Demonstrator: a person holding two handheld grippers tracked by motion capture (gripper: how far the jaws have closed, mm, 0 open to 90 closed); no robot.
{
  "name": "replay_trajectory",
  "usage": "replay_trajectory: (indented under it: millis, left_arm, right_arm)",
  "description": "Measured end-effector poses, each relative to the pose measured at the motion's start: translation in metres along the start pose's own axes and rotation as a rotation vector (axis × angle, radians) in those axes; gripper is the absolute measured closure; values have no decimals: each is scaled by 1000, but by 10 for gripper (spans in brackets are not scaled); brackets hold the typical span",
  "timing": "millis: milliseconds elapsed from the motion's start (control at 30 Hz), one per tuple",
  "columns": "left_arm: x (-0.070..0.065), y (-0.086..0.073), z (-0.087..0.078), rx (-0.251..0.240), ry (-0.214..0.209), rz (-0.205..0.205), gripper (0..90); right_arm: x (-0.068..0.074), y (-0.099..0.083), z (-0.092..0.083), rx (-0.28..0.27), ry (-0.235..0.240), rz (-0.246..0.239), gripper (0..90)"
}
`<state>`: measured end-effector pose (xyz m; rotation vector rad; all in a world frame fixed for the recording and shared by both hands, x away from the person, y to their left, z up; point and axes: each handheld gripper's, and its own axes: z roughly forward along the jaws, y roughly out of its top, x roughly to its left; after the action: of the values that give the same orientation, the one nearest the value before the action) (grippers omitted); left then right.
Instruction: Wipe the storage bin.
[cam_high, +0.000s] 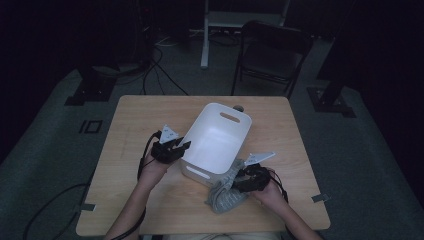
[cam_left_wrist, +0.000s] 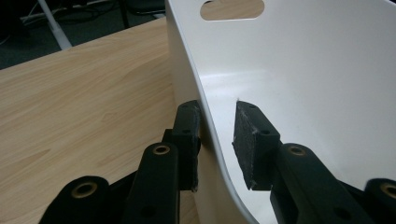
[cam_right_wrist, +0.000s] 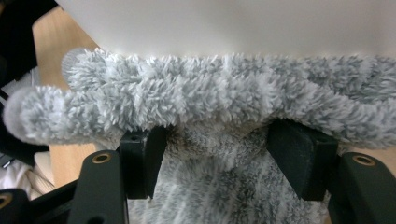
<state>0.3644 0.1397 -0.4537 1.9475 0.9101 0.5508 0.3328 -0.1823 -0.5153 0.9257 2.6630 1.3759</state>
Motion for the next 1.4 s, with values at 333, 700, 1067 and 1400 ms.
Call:
replay_trajectory:
  millis: [333,700,1067,1400]
  left_arm:
    - [1,-1,0,-7,-10,-12,678]
    - [1,-1,1,-9,-30,5,580]
    - [-1,-1,3,-8,-50,2,530]
    - [0,-1,3,-6,-53,2,527]
  right_arm:
    - [-3,-5,12,109,-32,-21,613]
    - [7,15,-23,14,-135,-71,755]
    - [21,27,-60,-265,-134,-61,742]
    - [16,22,-52,-239,-161,-77,738]
